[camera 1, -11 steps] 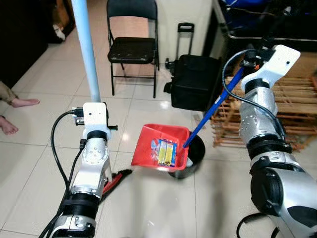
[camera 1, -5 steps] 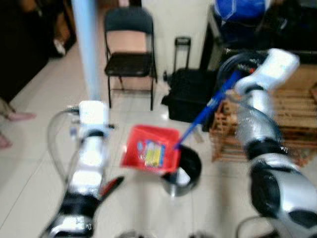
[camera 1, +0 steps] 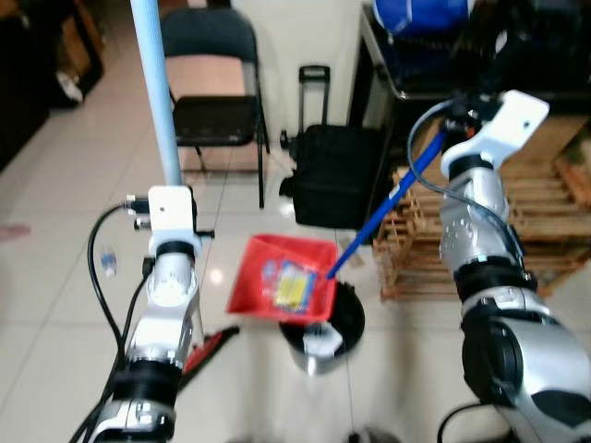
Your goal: Sweep floor
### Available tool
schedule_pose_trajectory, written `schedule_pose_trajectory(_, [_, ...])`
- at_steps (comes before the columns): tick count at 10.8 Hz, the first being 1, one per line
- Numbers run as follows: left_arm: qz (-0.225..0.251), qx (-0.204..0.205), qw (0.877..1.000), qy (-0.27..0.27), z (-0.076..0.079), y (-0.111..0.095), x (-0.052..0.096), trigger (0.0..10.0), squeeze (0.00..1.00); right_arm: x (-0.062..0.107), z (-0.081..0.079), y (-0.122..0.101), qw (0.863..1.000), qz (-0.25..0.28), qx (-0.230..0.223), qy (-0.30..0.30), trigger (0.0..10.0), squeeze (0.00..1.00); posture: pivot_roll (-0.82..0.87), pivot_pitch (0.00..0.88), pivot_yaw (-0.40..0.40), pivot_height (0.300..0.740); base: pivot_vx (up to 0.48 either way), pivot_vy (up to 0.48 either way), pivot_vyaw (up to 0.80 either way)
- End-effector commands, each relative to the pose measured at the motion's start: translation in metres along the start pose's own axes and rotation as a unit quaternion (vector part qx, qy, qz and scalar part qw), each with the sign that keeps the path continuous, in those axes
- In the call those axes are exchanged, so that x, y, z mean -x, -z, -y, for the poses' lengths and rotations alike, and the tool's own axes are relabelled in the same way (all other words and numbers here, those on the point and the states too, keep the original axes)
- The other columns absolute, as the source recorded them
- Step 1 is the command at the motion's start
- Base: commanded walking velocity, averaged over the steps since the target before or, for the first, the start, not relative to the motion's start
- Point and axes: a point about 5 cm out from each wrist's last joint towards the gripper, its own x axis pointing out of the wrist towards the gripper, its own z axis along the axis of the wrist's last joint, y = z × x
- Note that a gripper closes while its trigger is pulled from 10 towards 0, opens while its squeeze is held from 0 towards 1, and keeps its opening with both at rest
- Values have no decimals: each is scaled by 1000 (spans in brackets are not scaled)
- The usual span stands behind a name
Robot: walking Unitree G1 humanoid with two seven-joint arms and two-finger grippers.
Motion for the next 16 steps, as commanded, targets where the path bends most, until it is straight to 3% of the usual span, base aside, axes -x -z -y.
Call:
schedule_pose_trajectory(1, [27,-5,1000,1,1,-12,-3,10000,0,-7,-2,-17,1000,31,-4,-1,10000,0,26,55,48,740,442,0,0])
schedule_pose_trajectory(5, [34,-5,999,1,-1,-15,-5,10000,0,-6,-1,-13,1000,23,-1,-6,10000,0,30,58,52,740,96,0,0])
schedule_pose_trajectory(8, [36,-6,999,4,-1,-16,-4,10000,0,-9,2,-16,999,24,29,-16,10000,0,29,59,53,740,0,0,0])
schedule_pose_trajectory(9, [36,-6,999,3,-1,-16,-5,10000,0,-13,-1,-26,996,46,63,-40,10000,0,31,58,55,740,0,0,0])
schedule_pose_trajectory(11, [38,-6,999,3,-1,-17,-5,10000,0,-18,-8,-44,990,92,84,-69,10000,0,32,56,55,740,0,0,0])
schedule_pose_trajectory(16, [41,-5,999,3,-2,-18,-5,10000,0,-18,-26,-59,974,159,124,-108,10000,0,31,42,57,740,0,0,0])
